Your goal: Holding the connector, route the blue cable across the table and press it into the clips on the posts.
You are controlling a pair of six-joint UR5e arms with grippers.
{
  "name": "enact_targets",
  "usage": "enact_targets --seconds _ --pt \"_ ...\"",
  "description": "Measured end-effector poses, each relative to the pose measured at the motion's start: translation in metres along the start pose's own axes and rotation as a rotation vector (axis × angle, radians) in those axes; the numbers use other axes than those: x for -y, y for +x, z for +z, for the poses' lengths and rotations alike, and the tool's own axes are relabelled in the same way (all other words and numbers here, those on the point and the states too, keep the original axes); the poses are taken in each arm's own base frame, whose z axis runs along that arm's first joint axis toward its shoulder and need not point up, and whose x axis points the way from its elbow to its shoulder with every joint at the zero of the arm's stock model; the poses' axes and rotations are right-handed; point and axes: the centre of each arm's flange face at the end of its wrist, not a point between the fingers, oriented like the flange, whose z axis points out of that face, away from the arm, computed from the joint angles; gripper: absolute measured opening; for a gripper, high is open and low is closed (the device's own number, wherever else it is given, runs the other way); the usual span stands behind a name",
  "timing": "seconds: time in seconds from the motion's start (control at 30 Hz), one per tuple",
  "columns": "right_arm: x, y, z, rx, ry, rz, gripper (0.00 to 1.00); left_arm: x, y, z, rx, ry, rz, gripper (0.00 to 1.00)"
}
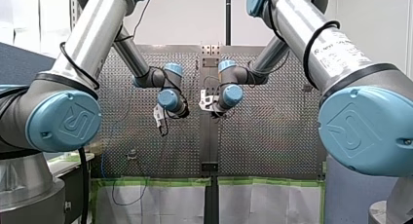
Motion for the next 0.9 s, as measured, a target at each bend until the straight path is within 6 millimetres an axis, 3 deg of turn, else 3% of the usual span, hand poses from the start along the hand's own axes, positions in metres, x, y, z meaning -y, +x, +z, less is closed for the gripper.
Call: enact_targets --seconds 0.37,0.9 --pt "0.002 0.012 -0.003 -0.017 0.007 -0.007 0.00 0.000 -0.011 -0.004 0.010 -0.022 0.001 0.00" --pt "-0.001 0.100 -0.041 -0.145 0.010 0.047 0.00 0.017 -0.073 -0.034 0.070 -0.002 -0.012 0.00"
